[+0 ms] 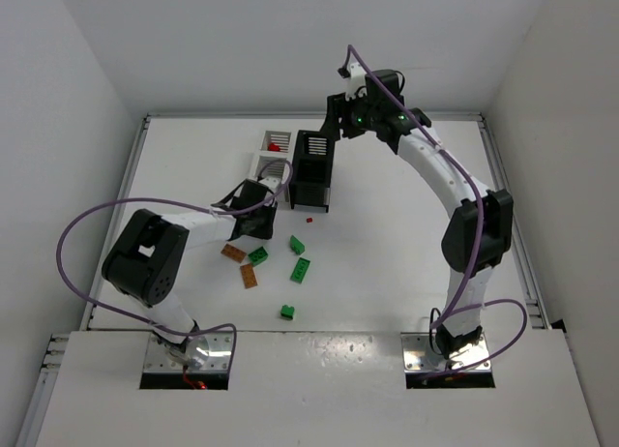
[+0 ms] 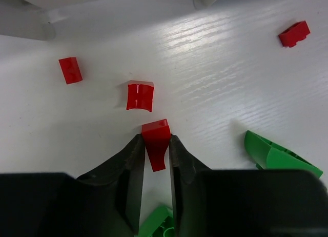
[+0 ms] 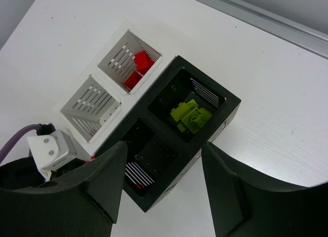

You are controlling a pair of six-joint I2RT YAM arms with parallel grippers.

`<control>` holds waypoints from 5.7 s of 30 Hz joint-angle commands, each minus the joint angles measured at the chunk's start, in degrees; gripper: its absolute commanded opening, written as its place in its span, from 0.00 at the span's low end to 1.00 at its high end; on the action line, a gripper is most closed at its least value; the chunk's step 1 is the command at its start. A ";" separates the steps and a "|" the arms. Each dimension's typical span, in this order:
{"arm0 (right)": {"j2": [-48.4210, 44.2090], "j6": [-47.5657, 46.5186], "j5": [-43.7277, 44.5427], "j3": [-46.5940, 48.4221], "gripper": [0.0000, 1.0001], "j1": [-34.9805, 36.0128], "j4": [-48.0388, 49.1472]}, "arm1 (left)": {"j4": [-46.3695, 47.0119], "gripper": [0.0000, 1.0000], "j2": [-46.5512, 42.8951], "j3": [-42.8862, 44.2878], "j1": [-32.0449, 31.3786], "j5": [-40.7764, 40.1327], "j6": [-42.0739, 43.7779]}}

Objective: Sort the legos into containers by color

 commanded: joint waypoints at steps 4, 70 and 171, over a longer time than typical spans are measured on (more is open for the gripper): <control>-3.49 0.69 -0.75 -0.15 0.60 -0.21 2.47 | -1.53 0.14 -3.43 -1.74 0.47 2.53 1.56; 16.63 -17.24 2.85 -0.86 0.56 25.90 -9.48 | -9.00 0.64 -7.15 32.44 34.75 18.87 -5.83; 21.03 -2.91 13.58 20.33 0.53 13.94 6.07 | 7.71 0.34 -6.64 -5.20 11.11 2.89 -3.18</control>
